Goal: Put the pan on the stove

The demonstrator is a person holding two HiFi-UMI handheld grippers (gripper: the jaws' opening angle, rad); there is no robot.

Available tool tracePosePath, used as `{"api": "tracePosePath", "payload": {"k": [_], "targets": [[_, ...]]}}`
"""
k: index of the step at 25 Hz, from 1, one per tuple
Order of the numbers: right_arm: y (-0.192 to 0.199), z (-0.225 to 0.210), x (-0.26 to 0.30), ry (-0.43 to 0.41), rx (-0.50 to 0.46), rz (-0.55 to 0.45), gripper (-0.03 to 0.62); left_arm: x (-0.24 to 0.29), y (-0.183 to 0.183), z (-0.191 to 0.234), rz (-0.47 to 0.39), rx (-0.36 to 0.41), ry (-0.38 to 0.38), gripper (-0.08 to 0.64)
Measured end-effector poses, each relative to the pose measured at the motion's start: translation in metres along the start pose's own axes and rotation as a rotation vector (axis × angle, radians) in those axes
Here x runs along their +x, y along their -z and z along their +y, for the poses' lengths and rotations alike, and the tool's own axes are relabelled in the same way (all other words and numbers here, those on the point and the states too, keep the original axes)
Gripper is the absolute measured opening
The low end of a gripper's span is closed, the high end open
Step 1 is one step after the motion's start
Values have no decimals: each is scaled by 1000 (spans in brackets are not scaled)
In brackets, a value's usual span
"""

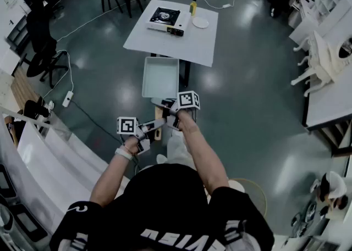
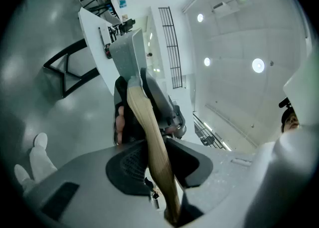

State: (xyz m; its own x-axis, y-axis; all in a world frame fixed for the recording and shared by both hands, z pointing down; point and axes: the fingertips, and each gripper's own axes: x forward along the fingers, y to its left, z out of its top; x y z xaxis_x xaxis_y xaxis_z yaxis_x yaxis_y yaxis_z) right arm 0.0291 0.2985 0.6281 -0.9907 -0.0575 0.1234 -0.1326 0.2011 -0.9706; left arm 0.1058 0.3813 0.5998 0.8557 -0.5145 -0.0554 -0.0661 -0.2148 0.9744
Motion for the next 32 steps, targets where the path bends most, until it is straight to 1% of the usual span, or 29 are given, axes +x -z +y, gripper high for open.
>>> {"api": "tracePosePath", "payload": {"k": [4, 9, 12, 14, 16, 21, 29, 32], "targets": [[-1, -2, 1, 4, -10, 3, 132, 0, -3, 3, 6, 26, 7, 95], [-5, -5, 4, 16, -13, 5, 133, 1, -7, 4, 3, -8, 12, 95], [-16, -10, 6, 22, -19, 4, 134, 5, -16, 10, 8, 0, 3, 95], [-25, -13, 7, 22, -15, 3, 133, 10, -24, 10, 9, -7, 18, 95], [-34, -15, 9, 20, -10, 2, 135, 15, -33, 11, 9, -9, 30, 95], [-61, -19, 18, 17, -3, 2, 135, 23, -60, 20, 14, -12, 14, 95], [-114, -32, 35, 6, 6, -4, 135, 40, -111, 35, 16, -27, 21, 95], [-131, -36, 38, 25, -3, 3, 135, 46, -127, 39, 14, -24, 16, 95]]}}
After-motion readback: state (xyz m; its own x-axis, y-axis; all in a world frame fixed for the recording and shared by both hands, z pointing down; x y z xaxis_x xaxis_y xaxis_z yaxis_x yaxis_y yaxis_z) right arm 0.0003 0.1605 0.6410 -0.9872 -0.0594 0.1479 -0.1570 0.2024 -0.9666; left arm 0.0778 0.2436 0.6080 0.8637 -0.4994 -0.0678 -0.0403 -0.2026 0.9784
